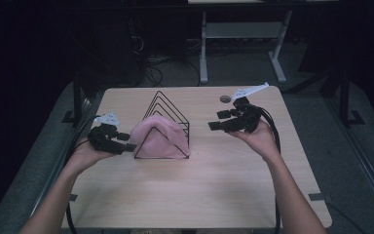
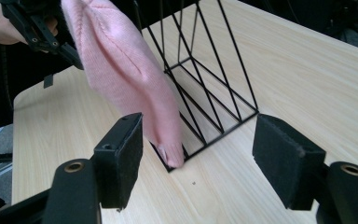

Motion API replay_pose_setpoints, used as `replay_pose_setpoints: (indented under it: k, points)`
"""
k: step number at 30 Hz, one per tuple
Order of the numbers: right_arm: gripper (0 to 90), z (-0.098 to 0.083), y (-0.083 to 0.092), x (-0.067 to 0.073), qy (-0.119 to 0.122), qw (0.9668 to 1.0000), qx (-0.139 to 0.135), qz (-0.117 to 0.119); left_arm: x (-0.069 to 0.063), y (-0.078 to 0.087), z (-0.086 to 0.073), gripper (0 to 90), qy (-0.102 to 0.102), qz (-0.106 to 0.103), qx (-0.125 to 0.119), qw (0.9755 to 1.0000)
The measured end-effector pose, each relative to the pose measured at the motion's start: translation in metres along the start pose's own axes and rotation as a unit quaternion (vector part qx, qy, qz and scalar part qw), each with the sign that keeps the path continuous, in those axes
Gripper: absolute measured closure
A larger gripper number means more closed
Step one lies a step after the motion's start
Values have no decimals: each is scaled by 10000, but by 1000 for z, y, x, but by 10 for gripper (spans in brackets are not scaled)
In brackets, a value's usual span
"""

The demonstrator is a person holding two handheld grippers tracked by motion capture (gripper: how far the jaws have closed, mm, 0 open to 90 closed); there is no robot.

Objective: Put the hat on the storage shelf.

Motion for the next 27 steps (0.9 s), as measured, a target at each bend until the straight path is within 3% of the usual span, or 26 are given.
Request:
replay_pose_setpoints:
  k: [8, 12, 20, 27]
  points:
    - [312, -19, 17, -5, -131, 9997, 42, -179, 2, 2, -3, 387, 98, 1, 22, 9999]
    - [293, -32, 25, -8, -272, 9992, 102, -265, 0, 3, -5, 379, 49, 34, 38, 10000]
    - [276, -56, 35, -10, -504, 9982, 76, -306, 1, 2, -9, 357, 188, -11, 16, 9998]
    - [268, -74, 42, -11, -670, 9971, 101, -344, 3, 3, -16, 335, 176, 19, 94, 9998]
Point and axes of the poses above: each handheld gripper's, and its own axes: y roughly backward along the jaws, z roughly out of its top, x roughly to its left, the point moved 4 cm from there along -y, roughly forward along the jaws, and after that the axes turned 13 degrees about y, right-handed, at the moved point
